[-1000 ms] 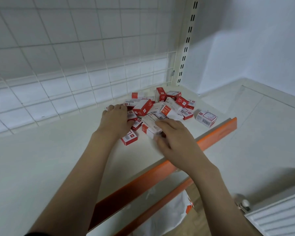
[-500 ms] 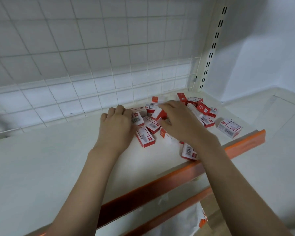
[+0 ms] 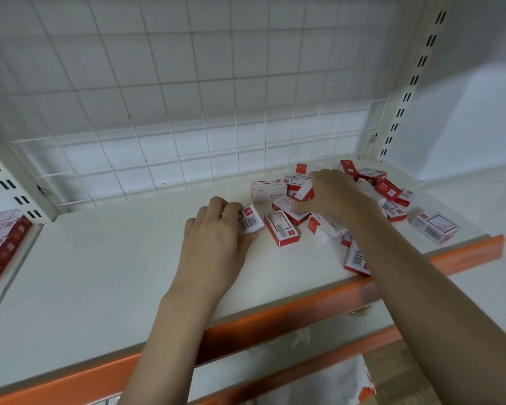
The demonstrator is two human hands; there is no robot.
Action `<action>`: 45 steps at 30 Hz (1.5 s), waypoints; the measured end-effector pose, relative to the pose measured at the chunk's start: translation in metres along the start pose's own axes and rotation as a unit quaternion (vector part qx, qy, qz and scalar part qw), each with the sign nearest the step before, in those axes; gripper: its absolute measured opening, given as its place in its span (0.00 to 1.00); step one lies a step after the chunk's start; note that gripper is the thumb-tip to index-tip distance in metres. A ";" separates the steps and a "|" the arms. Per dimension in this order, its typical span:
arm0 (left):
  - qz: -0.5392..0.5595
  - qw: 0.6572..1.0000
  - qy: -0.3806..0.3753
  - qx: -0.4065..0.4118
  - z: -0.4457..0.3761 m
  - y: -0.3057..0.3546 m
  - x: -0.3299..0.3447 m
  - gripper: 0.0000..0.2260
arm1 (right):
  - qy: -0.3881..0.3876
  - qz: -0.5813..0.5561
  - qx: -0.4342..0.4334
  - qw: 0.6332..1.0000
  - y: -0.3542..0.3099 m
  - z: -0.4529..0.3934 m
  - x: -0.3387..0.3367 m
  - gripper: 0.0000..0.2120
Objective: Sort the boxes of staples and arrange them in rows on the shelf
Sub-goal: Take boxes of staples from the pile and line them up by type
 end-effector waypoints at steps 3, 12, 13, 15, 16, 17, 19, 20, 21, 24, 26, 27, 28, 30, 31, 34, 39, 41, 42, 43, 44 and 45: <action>0.006 1.000 -0.001 0.006 0.003 0.000 -0.002 0.15 | 0.014 0.001 0.001 1.000 -0.001 0.000 0.000 0.29; 0.018 1.000 0.008 0.022 0.011 -0.014 -0.013 0.15 | 0.082 -0.063 0.009 0.995 -0.025 0.024 -0.033 0.24; 0.022 0.999 0.010 0.022 0.013 -0.018 -0.015 0.15 | 0.092 -0.089 0.013 0.992 -0.031 0.031 -0.039 0.25; 0.027 0.999 0.012 0.022 0.017 -0.026 -0.019 0.15 | 0.109 -0.144 0.024 0.983 -0.046 0.046 -0.045 0.28; 0.029 0.999 0.010 0.022 0.020 -0.031 -0.021 0.14 | 0.115 -0.171 0.028 0.978 -0.054 0.054 -0.046 0.28; 0.032 0.999 0.008 0.021 0.024 -0.037 -0.024 0.14 | 0.121 -0.197 0.028 0.972 -0.063 0.062 -0.045 0.27; 0.035 0.999 0.001 0.016 0.032 -0.051 -0.031 0.14 | 0.133 -0.243 0.014 0.961 -0.088 0.078 -0.041 0.26; 0.034 0.999 -0.003 0.015 0.036 -0.059 -0.035 0.14 | 0.131 -0.262 0.006 0.956 -0.102 0.086 -0.037 0.26; 0.030 0.999 -0.006 0.012 0.041 -0.069 -0.039 0.14 | 0.123 -0.277 0.000 0.953 -0.117 0.092 -0.033 0.27; 0.019 1.000 -0.015 -0.007 0.057 -0.103 -0.058 0.15 | 0.090 -0.310 -0.017 0.946 -0.162 0.108 -0.018 0.29; 0.021 0.999 -0.022 -0.020 0.068 -0.127 -0.072 0.15 | 0.068 -0.327 -0.029 0.942 -0.191 0.114 -0.012 0.32; 0.029 0.999 -0.026 -0.027 0.073 -0.139 -0.079 0.15 | 0.055 -0.330 -0.036 0.941 -0.206 0.117 -0.008 0.35; 0.039 0.998 -0.030 -0.033 0.079 -0.150 -0.086 0.16 | 0.044 -0.331 -0.042 0.942 -0.220 0.119 -0.006 0.37; 0.055 0.997 -0.032 -0.037 0.089 -0.171 -0.100 0.18 | 0.042 -0.320 -0.046 0.945 -0.244 0.121 -0.005 0.36; 0.059 0.997 -0.033 -0.036 0.093 -0.180 -0.107 0.18 | 0.051 -0.314 -0.049 0.947 -0.256 0.122 -0.007 0.34; 0.066 0.997 -0.027 -0.042 0.107 -0.211 -0.125 0.21 | 0.078 -0.312 -0.059 0.945 -0.290 0.125 -0.011 0.28; 0.088 0.994 -0.003 -0.058 0.127 -0.249 -0.154 0.22 | 0.075 -0.359 -0.065 0.928 -0.335 0.134 -0.007 0.26; 0.091 0.994 -0.001 -0.056 0.135 -0.260 -0.161 0.21 | 0.072 -0.364 -0.064 0.926 -0.349 0.137 -0.005 0.30; 0.091 0.994 -0.002 -0.053 0.138 -0.266 -0.164 0.21 | 0.071 -0.361 -0.064 0.928 -0.356 0.138 -0.005 0.32; 0.091 0.995 -0.004 -0.049 0.141 -0.270 -0.167 0.20 | 0.073 -0.357 -0.068 0.929 -0.362 0.139 -0.005 0.31; 0.090 0.995 -0.008 -0.047 0.144 -0.274 -0.168 0.19 | 0.075 -0.354 -0.070 0.930 -0.367 0.141 -0.005 0.27; 0.087 0.995 -0.012 -0.046 0.147 -0.278 -0.170 0.18 | 0.075 -0.354 -0.068 0.930 -0.370 0.142 -0.006 0.24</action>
Point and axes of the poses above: each hand's wrist, its own z-axis away from the middle knuckle, its own x-axis out of the palm, y = z × x, the point moved 10 cm from there along -z, towards the middle knuckle, and after that the axes turned 1 degree about -x, right-handed, at the moved point
